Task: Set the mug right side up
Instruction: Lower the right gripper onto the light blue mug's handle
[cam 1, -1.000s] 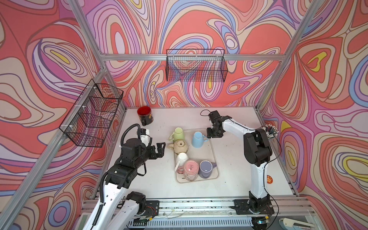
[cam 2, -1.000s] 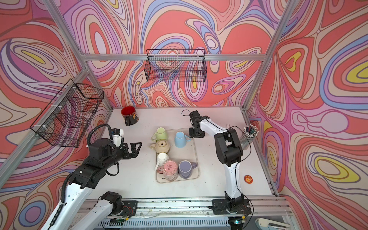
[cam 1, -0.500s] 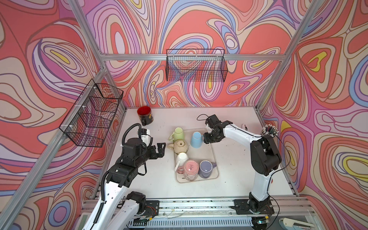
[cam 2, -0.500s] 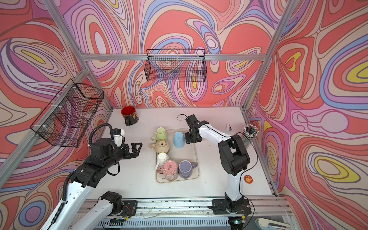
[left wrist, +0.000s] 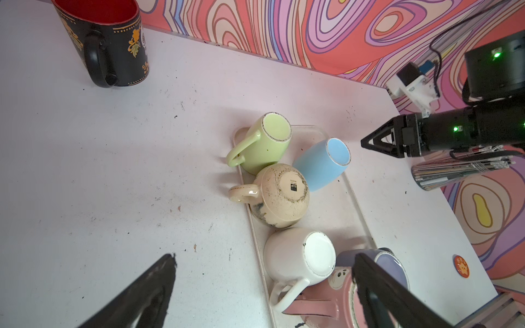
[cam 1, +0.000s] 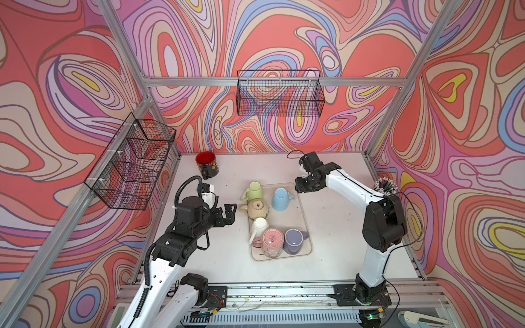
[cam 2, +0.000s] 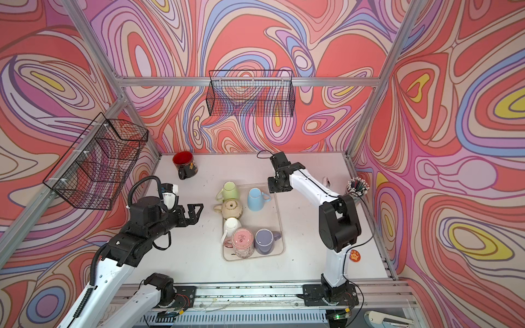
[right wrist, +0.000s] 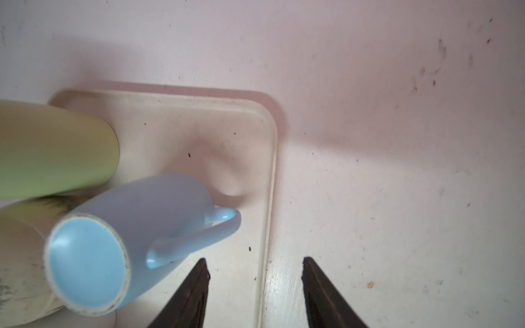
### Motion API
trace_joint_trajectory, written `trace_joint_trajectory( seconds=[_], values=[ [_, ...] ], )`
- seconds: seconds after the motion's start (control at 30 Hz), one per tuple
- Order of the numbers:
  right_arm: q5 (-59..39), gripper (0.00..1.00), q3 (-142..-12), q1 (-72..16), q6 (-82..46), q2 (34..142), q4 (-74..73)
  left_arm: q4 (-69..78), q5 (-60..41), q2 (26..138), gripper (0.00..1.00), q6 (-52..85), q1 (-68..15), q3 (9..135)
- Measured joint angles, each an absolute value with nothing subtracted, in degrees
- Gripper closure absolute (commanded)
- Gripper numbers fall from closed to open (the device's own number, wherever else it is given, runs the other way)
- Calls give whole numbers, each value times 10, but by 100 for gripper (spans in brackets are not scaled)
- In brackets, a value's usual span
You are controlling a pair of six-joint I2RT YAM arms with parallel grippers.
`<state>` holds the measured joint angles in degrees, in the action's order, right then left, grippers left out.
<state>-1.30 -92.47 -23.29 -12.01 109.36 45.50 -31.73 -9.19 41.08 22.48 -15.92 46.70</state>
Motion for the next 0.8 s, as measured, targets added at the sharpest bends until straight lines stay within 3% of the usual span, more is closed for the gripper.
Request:
trace_joint_trajectory(
  seconds=[0.37,0.8],
  values=[
    [-30,45,-1000,-233,-120,1206,459,-317,-92,412,0,225,-159,465],
    [-28,46,-854,-280,-118,1147,431,-317,-96,418,0,225,-159,465]
  ],
)
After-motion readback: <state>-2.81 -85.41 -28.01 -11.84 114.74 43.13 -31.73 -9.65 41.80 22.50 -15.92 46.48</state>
